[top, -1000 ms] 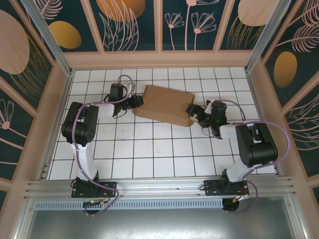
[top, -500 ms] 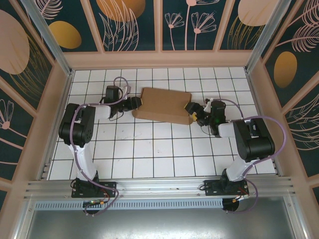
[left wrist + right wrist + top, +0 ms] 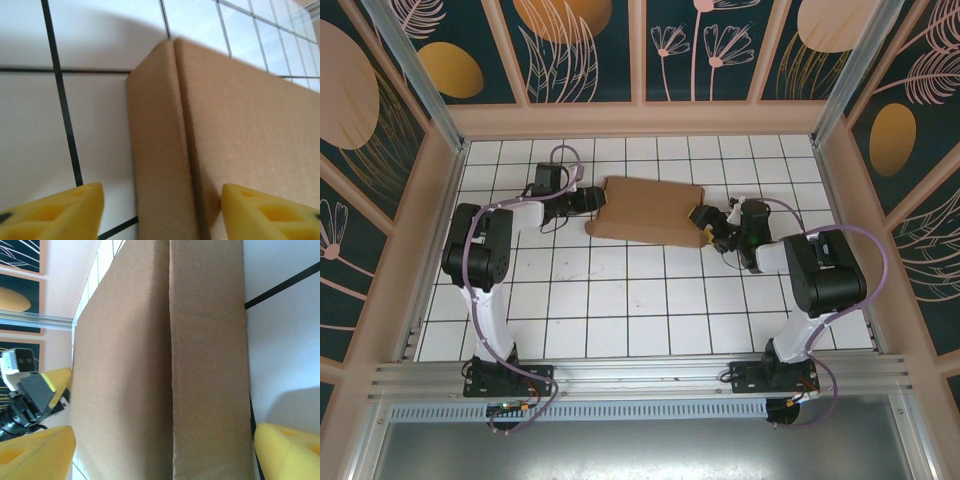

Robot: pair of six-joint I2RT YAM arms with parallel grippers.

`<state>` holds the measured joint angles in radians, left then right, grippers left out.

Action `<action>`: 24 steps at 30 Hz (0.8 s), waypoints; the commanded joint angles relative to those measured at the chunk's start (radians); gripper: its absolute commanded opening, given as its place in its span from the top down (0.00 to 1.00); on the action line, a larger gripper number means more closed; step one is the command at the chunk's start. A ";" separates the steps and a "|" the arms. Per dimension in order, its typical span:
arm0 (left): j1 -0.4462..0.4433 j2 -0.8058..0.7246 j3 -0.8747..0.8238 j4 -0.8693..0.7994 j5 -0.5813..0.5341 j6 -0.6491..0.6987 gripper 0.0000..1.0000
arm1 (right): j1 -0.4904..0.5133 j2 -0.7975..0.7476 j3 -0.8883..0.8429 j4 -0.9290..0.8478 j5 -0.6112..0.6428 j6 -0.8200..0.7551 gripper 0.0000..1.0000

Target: Fold the paper box

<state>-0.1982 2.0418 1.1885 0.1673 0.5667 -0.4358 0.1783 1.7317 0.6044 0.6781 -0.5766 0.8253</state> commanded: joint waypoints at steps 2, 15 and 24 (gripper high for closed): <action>0.003 0.043 0.007 -0.037 0.059 0.020 0.54 | 0.003 0.012 0.028 0.020 -0.009 -0.011 0.07; 0.036 0.087 -0.048 0.133 0.264 -0.105 0.83 | 0.003 -0.002 0.048 0.012 -0.033 -0.012 0.07; 0.101 0.111 -0.060 0.192 0.327 -0.141 1.00 | 0.003 0.014 0.045 0.047 -0.037 0.015 0.07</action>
<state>-0.1207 2.1086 1.1511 0.3733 0.8780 -0.5705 0.1783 1.7329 0.6334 0.6853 -0.6033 0.8265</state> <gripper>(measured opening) 0.045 0.931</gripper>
